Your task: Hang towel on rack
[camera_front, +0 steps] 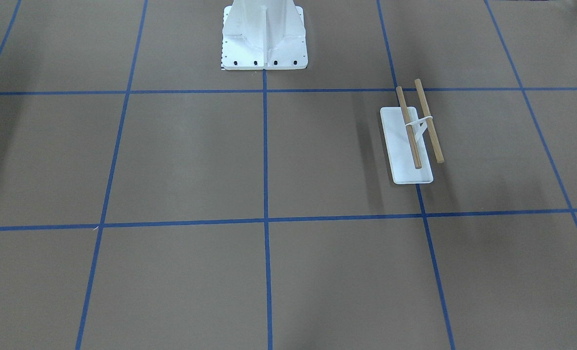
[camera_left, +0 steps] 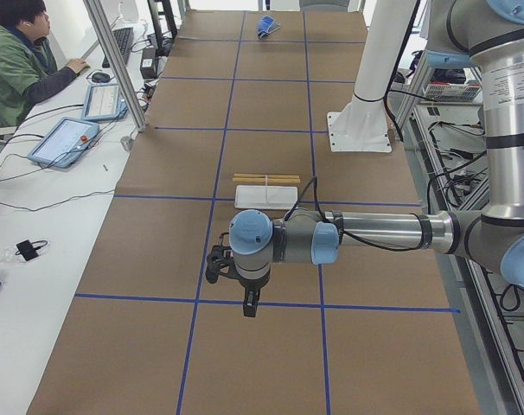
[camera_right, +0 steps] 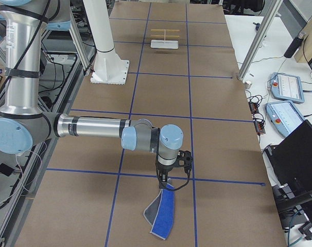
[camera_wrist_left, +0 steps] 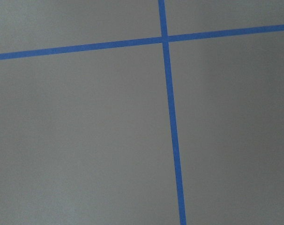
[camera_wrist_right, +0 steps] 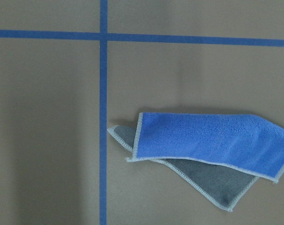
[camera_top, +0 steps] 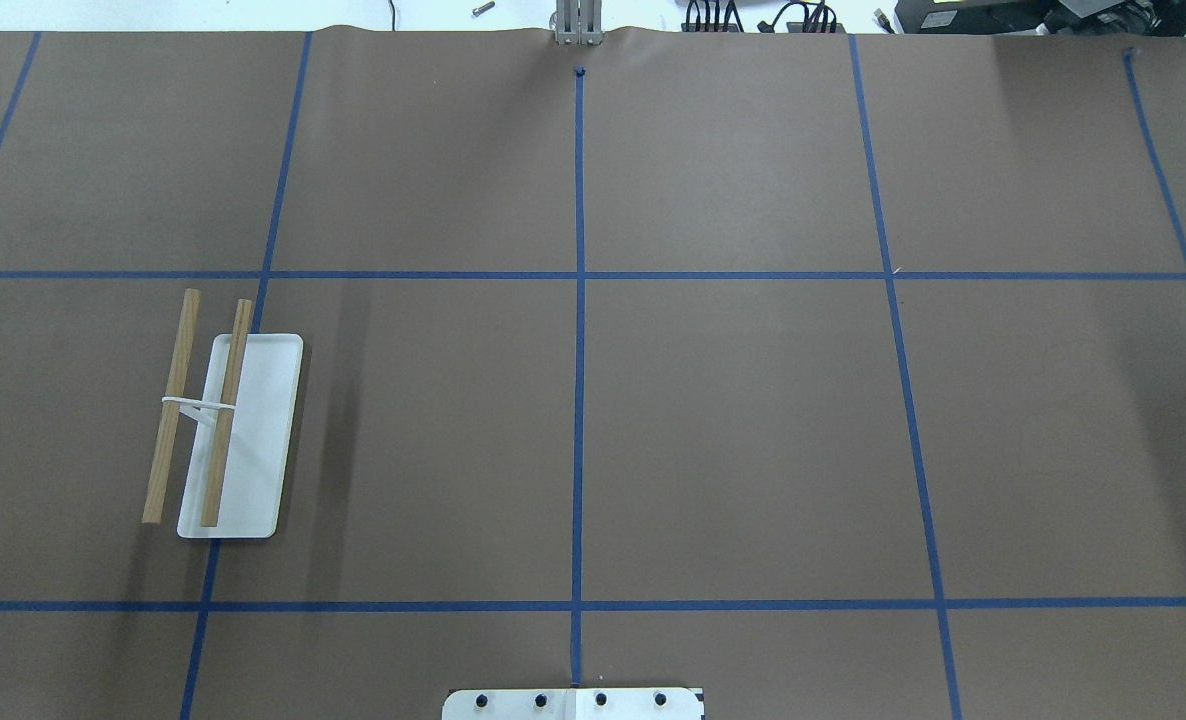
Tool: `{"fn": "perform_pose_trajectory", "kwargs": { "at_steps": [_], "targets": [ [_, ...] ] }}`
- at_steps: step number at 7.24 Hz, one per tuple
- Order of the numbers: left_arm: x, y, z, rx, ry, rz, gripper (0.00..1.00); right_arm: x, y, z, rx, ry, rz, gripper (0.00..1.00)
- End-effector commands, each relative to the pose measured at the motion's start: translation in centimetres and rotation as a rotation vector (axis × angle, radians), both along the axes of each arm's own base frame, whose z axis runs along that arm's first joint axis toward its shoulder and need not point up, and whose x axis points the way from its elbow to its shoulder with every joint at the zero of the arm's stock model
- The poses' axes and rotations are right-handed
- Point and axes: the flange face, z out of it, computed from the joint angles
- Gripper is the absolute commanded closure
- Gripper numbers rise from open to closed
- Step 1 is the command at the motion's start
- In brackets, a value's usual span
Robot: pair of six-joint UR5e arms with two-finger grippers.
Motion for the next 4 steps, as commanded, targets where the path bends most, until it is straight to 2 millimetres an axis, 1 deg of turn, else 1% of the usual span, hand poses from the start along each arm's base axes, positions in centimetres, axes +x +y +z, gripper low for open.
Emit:
{"fn": "perform_pose_trajectory", "kwargs": {
  "at_steps": [1, 4],
  "targets": [
    [0.05, -0.08, -0.08, 0.001, 0.0, 0.0, 0.01, -0.01, 0.0, -0.01, -0.001, -0.001, 0.001, 0.0],
    [0.03, -0.19, -0.9, 0.021, -0.003, 0.002, 0.01, -0.12, -0.1, -0.18, 0.001, -0.006, 0.001, 0.0]
  ]
}}
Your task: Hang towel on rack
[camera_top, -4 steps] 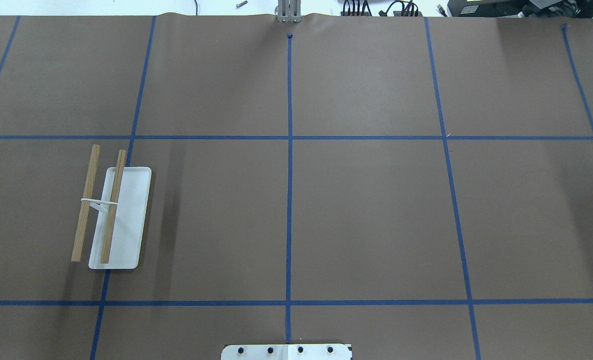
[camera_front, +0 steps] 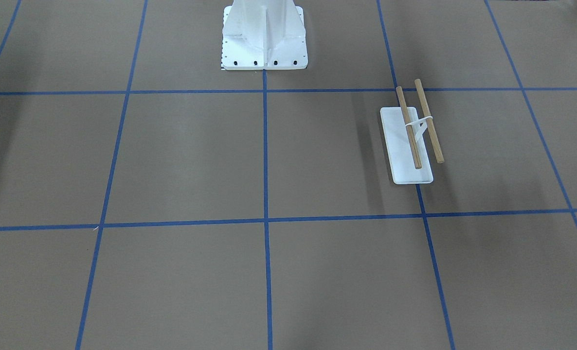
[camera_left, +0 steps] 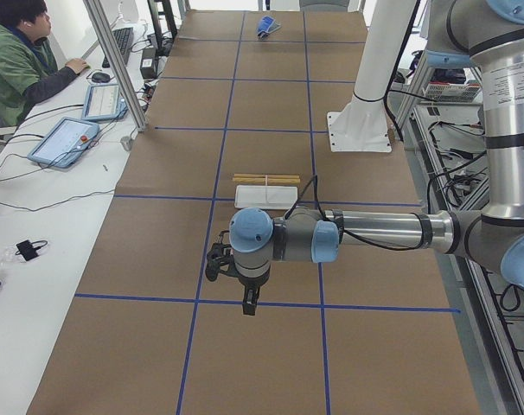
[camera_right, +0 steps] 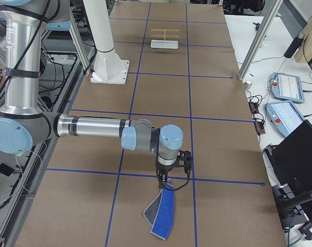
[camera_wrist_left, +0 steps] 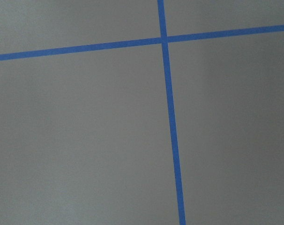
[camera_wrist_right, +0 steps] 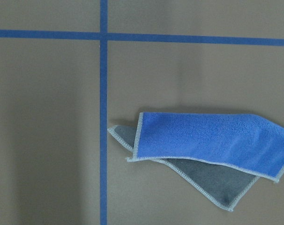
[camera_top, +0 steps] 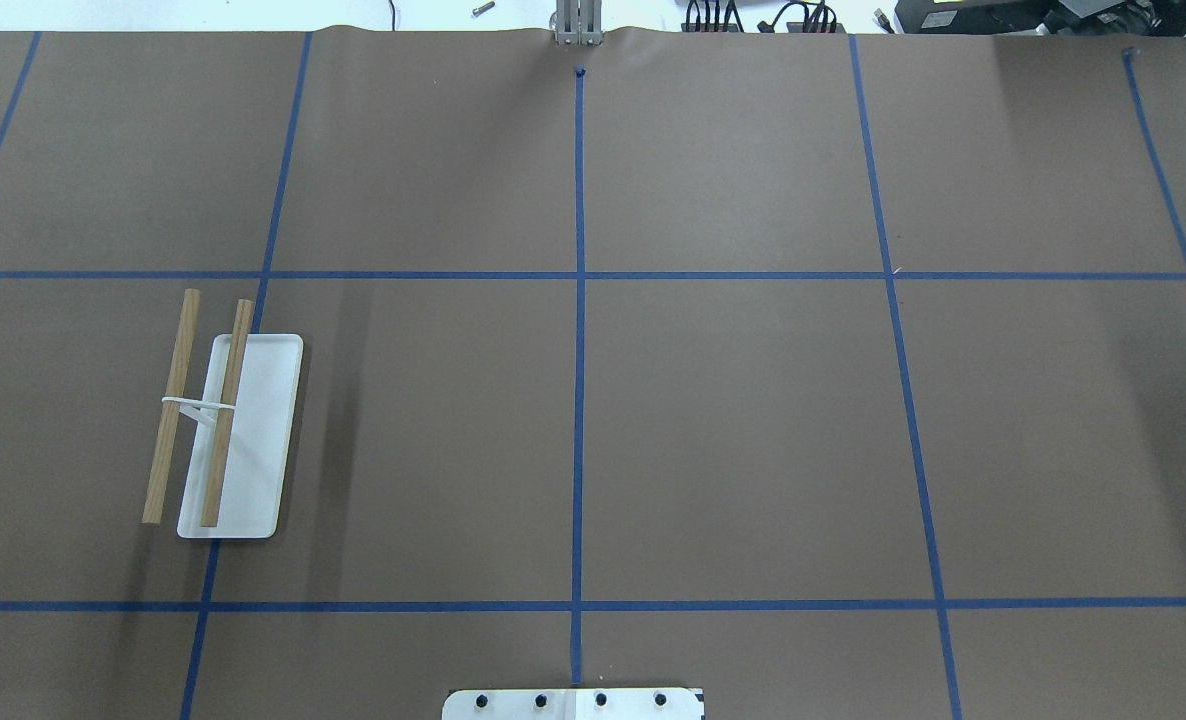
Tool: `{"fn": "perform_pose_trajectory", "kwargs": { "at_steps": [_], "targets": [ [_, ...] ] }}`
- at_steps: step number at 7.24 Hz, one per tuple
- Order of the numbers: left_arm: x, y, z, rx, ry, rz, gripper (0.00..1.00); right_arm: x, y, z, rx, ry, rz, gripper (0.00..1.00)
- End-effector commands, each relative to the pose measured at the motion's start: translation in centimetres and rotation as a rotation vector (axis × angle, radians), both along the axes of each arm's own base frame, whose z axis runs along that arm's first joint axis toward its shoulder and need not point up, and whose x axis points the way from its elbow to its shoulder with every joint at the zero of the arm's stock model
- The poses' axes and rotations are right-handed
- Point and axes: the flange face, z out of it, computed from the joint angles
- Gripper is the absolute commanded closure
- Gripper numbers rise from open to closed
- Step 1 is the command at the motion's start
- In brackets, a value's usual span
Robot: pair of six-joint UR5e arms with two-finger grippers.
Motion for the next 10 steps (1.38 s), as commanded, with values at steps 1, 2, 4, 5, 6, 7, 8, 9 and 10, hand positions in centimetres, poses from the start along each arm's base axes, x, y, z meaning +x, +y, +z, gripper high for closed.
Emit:
{"fn": "perform_pose_trajectory", "kwargs": {
  "at_steps": [1, 2, 4, 5, 6, 7, 8, 9, 10],
  "targets": [
    [0.0, -0.9, -1.1, 0.026, -0.008, 0.001, 0.01, 0.0, -0.3, -0.4, 0.011, -0.003, -0.002, 0.0],
    [-0.1, -1.8, -2.5, 0.053, -0.008, -0.004, 0.02, 0.0, -0.6, -1.3, 0.031, -0.004, -0.003, 0.0],
    [-0.2, -2.8, -4.7, 0.099, -0.006, -0.009, 0.01, 0.2, -0.9, -3.1, 0.073, 0.029, -0.004, 0.0],
    [-0.2, -3.4, -5.4, 0.125, -0.007, -0.009, 0.02, 0.2, -1.3, -5.0, 0.13, 0.034, -0.006, 0.0],
    [-0.2, -4.2, -6.3, 0.198, -0.008, -0.007, 0.01, 0.2, -1.5, -6.0, 0.225, 0.028, -0.002, 0.0],
    [-0.2, -6.0, -7.7, 0.317, -0.01, -0.007, 0.02, 0.2, -2.1, -7.3, 0.36, 0.029, 0.002, 0.0],
    [-0.2, -7.3, -8.2, 0.373, -0.005, -0.007, 0.01, 0.1, -2.4, -7.6, 0.417, 0.013, 0.013, 0.0],
    [-0.3, -7.2, -8.8, 0.394, -0.005, -0.003, 0.02, -0.2, -2.3, -6.8, 0.402, -0.022, 0.005, 0.0],
    [-0.3, -7.2, -8.5, 0.398, -0.005, -0.003, 0.02, -0.8, -2.1, -5.8, 0.377, -0.076, -0.008, 0.0]
  ]
}}
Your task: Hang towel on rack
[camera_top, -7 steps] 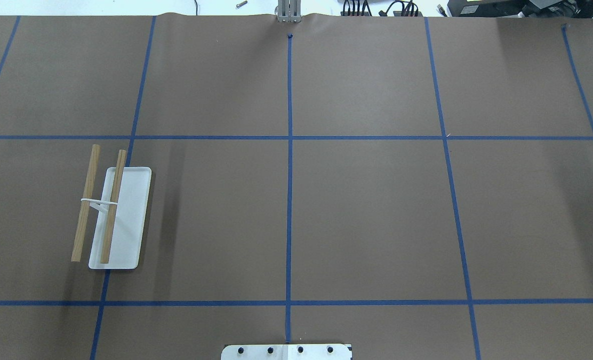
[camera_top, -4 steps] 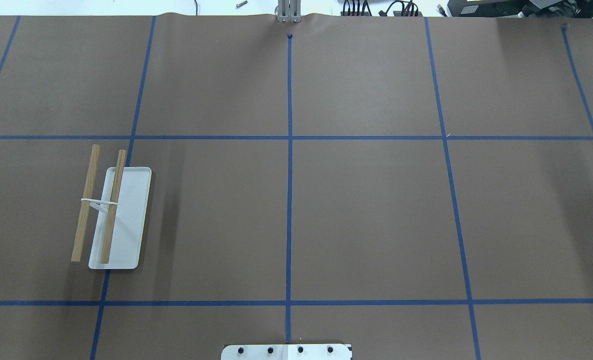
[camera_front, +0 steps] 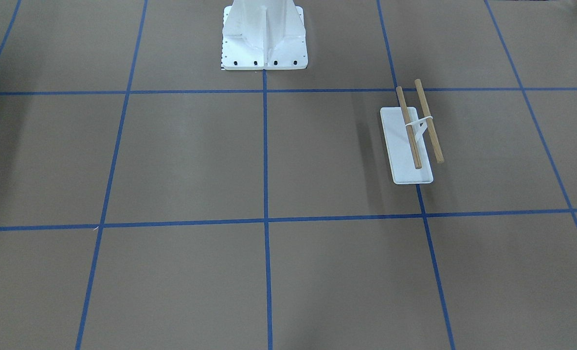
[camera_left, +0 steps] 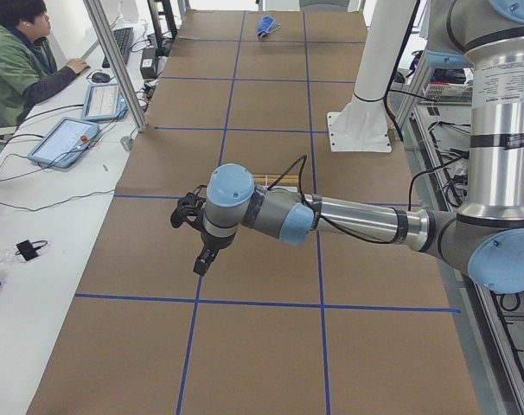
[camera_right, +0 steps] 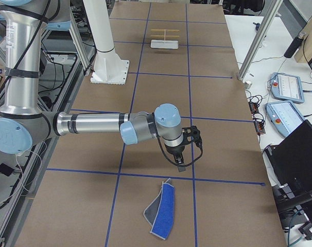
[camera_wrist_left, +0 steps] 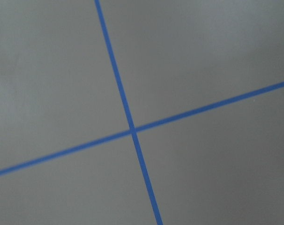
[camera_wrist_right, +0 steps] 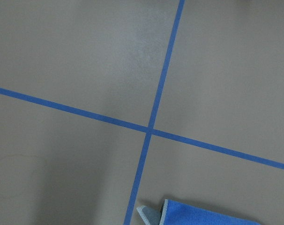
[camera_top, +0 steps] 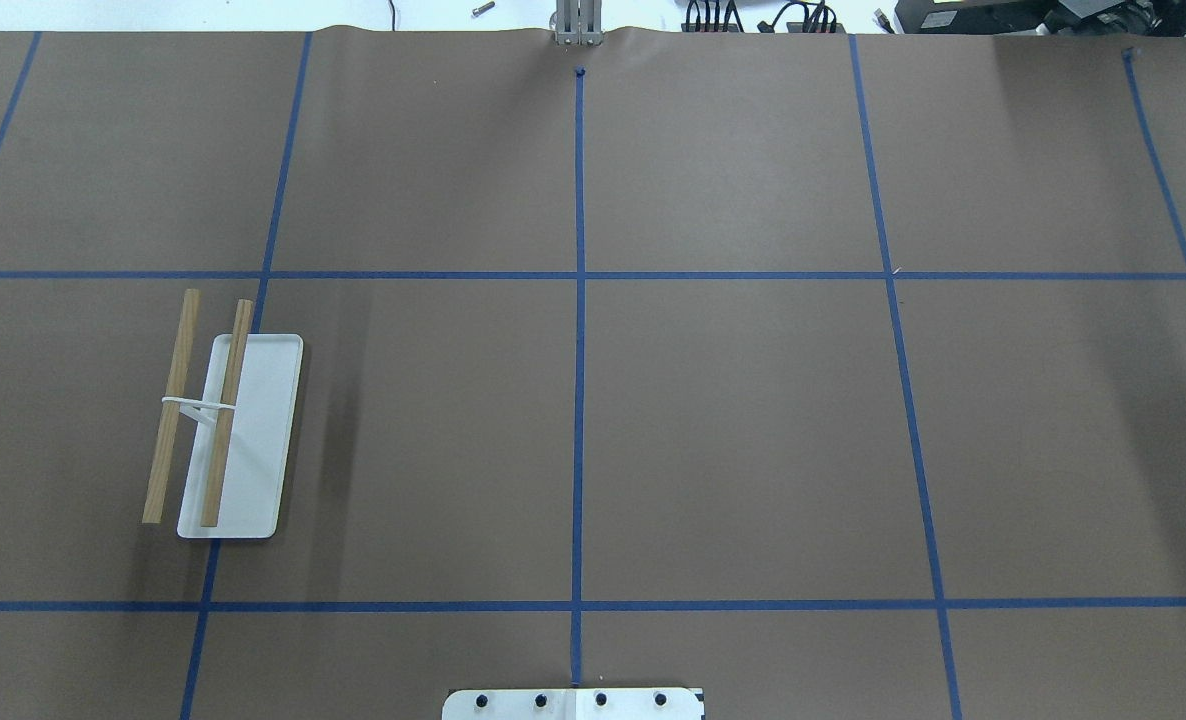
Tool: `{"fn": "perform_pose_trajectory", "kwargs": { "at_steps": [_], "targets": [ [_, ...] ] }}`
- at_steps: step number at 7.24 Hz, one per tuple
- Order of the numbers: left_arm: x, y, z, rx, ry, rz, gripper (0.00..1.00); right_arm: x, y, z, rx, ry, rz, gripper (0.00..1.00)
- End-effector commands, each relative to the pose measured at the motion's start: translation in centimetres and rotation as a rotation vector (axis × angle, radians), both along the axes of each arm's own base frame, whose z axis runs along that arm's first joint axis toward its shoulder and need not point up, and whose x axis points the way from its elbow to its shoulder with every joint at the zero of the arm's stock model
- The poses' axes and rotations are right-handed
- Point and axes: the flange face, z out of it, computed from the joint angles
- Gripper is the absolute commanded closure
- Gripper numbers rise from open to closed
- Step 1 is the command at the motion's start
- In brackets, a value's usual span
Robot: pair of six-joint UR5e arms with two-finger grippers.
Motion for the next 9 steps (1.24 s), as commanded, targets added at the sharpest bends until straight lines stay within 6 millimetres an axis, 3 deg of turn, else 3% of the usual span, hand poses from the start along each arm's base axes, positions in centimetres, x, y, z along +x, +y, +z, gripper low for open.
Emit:
{"fn": "perform_pose_trajectory", "kwargs": {
  "at_steps": [1, 4, 5, 9],
  "targets": [
    [0.0, -0.2, -0.3, 0.056, 0.0, -0.001, 0.02, -2.0, 0.2, 3.2, -0.046, -0.046, -0.057, 0.0],
    [0.0, 0.3, -0.3, 0.071, 0.001, -0.003, 0.01, -5.7, 1.1, 10.6, -0.016, -0.014, -0.129, 0.0],
    [0.0, 0.3, -0.4, 0.073, 0.001, -0.003, 0.01, -6.9, 1.2, 12.2, -0.004, -0.003, -0.156, 0.0],
    [0.0, 0.3, -0.3, 0.071, 0.001, -0.003, 0.01, -11.2, 0.6, 13.5, 0.044, 0.158, -0.217, 0.0]
  ]
}}
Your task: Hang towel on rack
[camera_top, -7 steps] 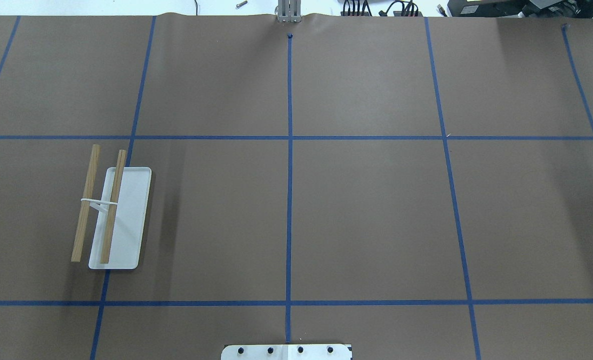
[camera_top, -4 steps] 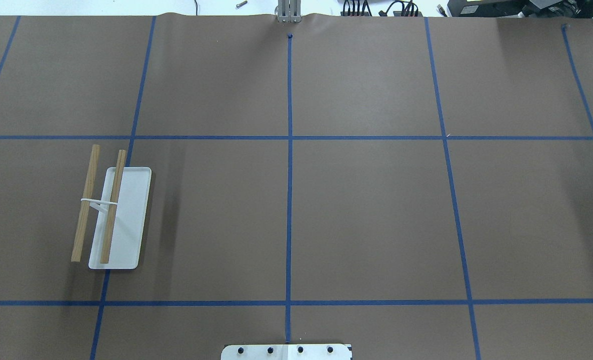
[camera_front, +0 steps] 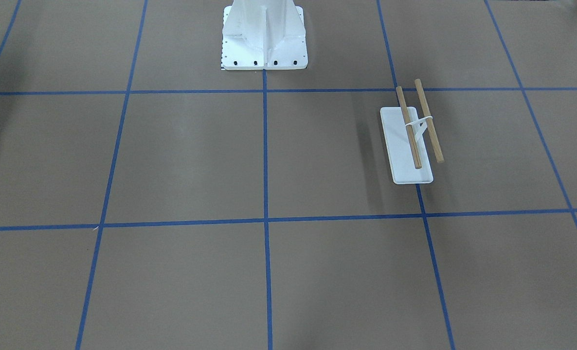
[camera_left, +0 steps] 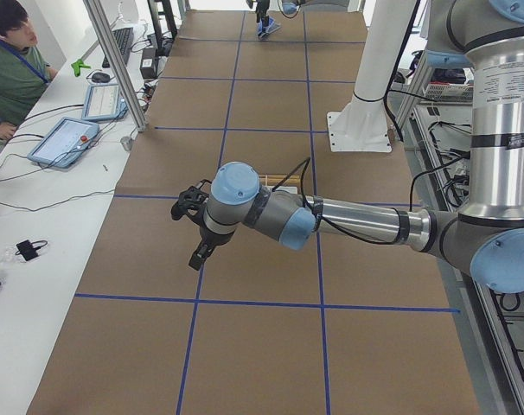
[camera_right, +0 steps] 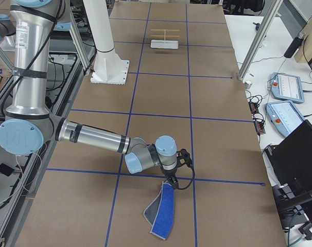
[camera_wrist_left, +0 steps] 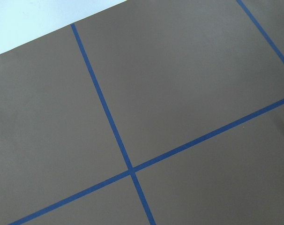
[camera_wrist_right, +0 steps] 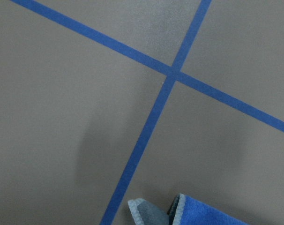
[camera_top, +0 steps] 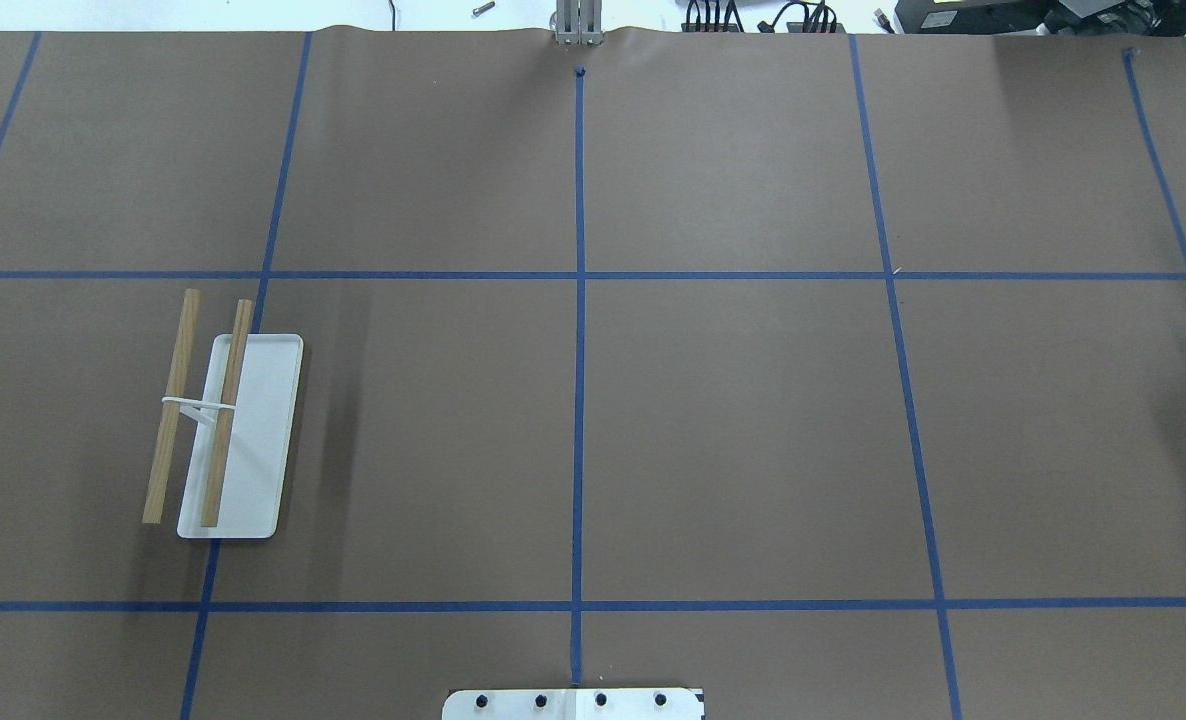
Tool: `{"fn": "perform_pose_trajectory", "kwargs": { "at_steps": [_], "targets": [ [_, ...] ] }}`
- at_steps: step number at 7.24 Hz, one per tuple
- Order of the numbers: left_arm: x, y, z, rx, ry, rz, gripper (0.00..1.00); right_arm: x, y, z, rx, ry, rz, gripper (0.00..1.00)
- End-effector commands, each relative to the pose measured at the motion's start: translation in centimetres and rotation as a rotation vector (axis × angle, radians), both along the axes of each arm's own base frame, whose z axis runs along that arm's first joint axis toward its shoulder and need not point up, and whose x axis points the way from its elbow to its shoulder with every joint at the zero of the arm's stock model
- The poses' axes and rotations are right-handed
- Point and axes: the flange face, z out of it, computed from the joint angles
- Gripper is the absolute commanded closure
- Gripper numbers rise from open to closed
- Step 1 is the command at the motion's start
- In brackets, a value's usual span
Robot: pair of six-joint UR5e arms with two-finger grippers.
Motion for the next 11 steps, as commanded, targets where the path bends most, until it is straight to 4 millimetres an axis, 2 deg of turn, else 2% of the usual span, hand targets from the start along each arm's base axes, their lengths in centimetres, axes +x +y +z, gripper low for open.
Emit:
{"fn": "perform_pose_trajectory", "kwargs": {
  "at_steps": [1, 3, 9, 10, 11],
  "targets": [
    [0.0, 0.0, 0.1, -0.002, 0.0, 0.0, 0.02, -1.5, -0.8, 0.7, 0.022, 0.083, -0.016, 0.0],
    [0.0, 0.0, 0.2, -0.004, 0.0, 0.0, 0.01, -1.9, -0.8, 2.4, 0.03, 0.172, -0.021, 0.0],
    [0.0, 0.0, 0.2, -0.004, 0.0, 0.0, 0.01, -3.2, -0.1, 2.6, 0.045, 0.182, -0.071, 0.04],
    [0.0, 0.0, 0.2, -0.004, 0.0, 0.0, 0.01, -3.0, 0.4, 3.1, 0.056, 0.179, -0.068, 0.14],
    [0.0, 0.0, 0.1, -0.002, 0.0, 0.0, 0.01, -2.8, 0.9, 3.4, 0.05, 0.181, -0.068, 0.43]
  ]
}}
